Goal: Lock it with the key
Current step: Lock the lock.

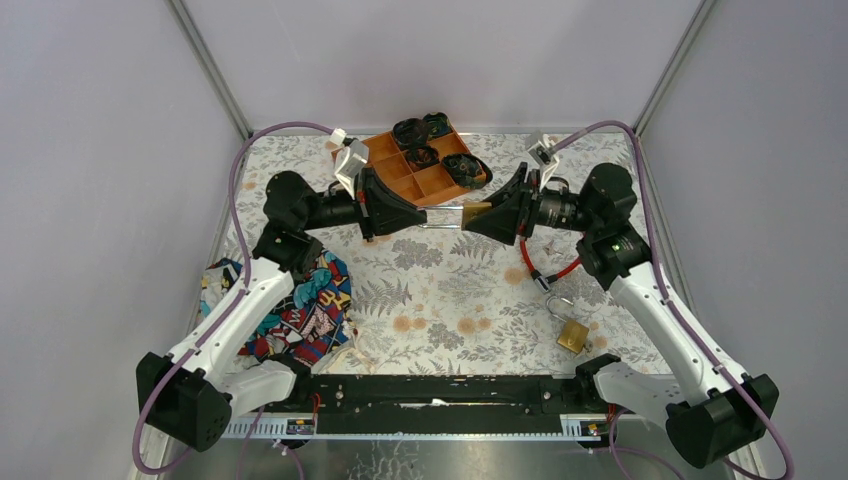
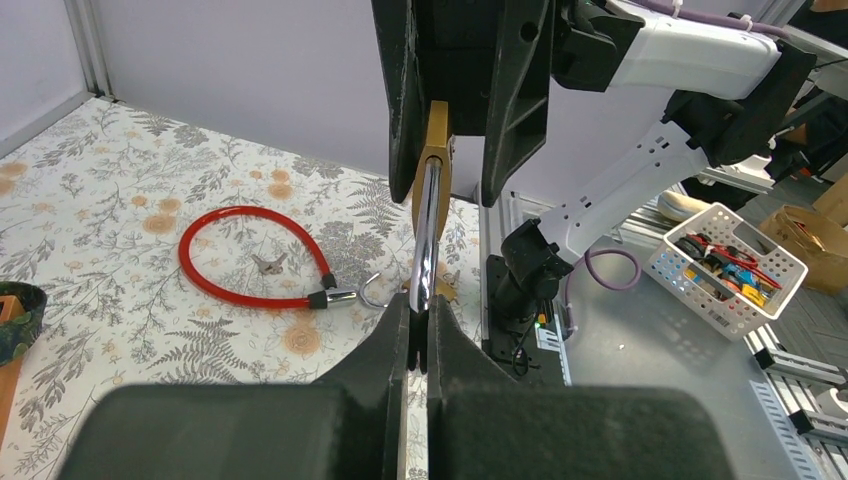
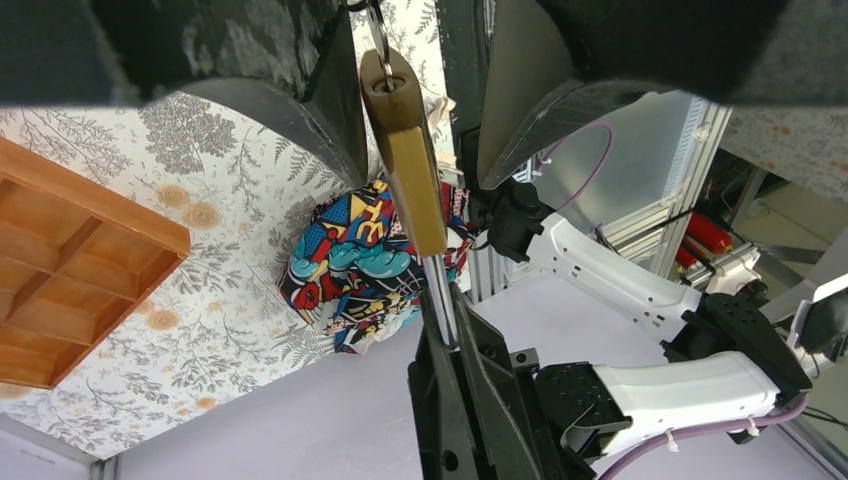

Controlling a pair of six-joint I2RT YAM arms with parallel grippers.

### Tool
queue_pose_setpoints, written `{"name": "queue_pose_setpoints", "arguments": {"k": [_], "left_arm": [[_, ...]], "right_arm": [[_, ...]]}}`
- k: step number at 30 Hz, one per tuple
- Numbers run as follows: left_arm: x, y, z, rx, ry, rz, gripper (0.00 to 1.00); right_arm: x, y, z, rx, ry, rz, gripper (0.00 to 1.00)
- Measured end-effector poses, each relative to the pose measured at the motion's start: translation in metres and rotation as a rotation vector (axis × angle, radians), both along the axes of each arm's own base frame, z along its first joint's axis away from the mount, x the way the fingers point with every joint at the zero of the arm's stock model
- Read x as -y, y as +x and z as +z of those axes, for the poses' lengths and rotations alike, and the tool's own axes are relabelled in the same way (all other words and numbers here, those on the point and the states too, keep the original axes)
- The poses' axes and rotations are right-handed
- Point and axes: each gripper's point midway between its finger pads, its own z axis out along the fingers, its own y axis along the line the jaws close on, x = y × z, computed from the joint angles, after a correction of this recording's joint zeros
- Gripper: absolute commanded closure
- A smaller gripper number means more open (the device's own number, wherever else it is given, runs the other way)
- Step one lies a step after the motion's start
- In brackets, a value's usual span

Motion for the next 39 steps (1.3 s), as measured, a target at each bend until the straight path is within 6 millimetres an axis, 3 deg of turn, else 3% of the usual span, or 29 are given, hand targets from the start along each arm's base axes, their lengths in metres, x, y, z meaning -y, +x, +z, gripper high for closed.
{"name": "queue_pose_setpoints", "arguments": {"k": [4,9,16,33,39], "left_arm": [[0.000,-0.001,0.000,0.004,-0.004,-0.003,1.00],[0.002,-0.003,0.003,0.018,-0.011,-0.013,1.00],[0.012,-0.007,0.009,0.039,-0.037,-0.029,1.00],[0.030,0.006,0.022,0.079,-0.116,-0.030,1.00],[0.035,0.006,0.044,0.148,-0.177,-0.013,1.00]], "right_arm": [[0.006,0.001,-0.002,-0.006,0.003,-0.020,0.85],[0.006,-0.007,0.003,-0.002,0.017,0.011,0.94],[0.009,-0.010,0.009,0.020,0.047,0.036,1.00],[0.019,0.007,0.021,0.127,0.133,-0.015,1.00],[0.022,0.008,0.037,0.190,0.182,-0.024,1.00]]}}
